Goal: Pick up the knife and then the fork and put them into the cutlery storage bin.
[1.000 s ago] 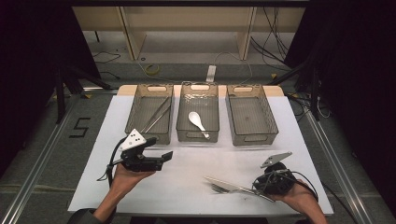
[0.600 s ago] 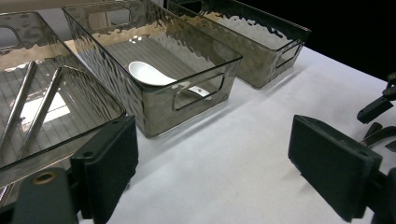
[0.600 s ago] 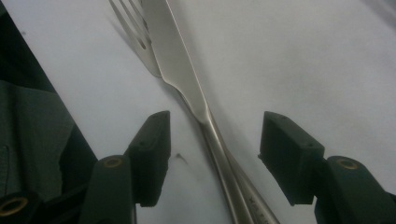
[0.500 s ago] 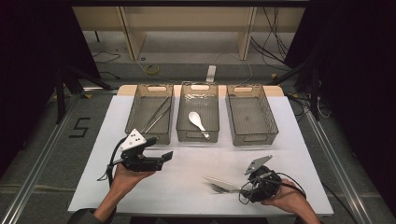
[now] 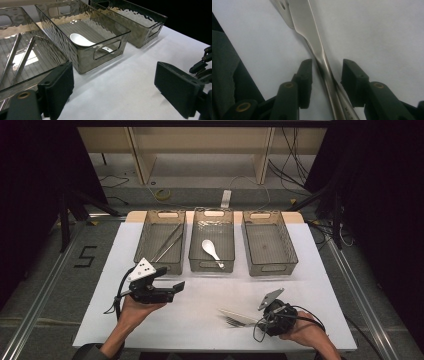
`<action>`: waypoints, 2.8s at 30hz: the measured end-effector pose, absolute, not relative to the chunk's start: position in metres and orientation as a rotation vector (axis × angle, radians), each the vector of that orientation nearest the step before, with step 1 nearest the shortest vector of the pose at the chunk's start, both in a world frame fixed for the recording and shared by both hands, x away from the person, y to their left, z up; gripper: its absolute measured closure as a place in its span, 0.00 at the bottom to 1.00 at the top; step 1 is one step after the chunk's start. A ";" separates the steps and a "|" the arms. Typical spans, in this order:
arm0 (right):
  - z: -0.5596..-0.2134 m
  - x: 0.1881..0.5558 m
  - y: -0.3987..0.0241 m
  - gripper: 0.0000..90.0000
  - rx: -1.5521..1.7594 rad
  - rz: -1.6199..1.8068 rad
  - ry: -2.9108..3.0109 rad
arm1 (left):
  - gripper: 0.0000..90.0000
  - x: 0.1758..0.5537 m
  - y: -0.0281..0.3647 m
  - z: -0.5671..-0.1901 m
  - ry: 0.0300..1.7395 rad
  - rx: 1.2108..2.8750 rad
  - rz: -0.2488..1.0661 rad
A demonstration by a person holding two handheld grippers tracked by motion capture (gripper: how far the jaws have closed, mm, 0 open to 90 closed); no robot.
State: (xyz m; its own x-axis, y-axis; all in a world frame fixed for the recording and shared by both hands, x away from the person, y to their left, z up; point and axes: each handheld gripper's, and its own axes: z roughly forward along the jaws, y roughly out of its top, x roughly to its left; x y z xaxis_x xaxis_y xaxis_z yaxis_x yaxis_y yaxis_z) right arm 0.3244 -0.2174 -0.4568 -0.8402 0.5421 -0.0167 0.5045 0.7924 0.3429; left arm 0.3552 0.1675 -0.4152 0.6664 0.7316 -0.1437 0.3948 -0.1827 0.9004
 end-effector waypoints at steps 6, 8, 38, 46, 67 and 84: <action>-0.458 0.327 -0.213 0.78 0.805 0.459 2.898 | 0.17 0.356 0.168 -0.415 0.900 1.804 0.392; -0.458 0.328 -0.212 0.80 0.790 0.453 2.907 | 0.17 0.356 0.168 -0.415 0.901 1.800 0.392; -0.451 0.340 -0.204 0.90 0.736 0.421 2.969 | 0.17 0.356 0.168 -0.416 0.901 1.807 0.394; -0.452 0.351 -0.206 0.90 0.828 0.412 2.948 | 0.17 0.356 0.168 -0.416 0.901 1.808 0.395; -0.443 0.354 -0.203 0.90 0.804 0.367 2.890 | 0.17 0.357 0.168 -0.416 0.902 1.808 0.394; -0.415 0.363 -0.215 0.91 0.886 0.630 2.841 | 0.17 0.357 0.169 -0.415 0.904 1.802 0.395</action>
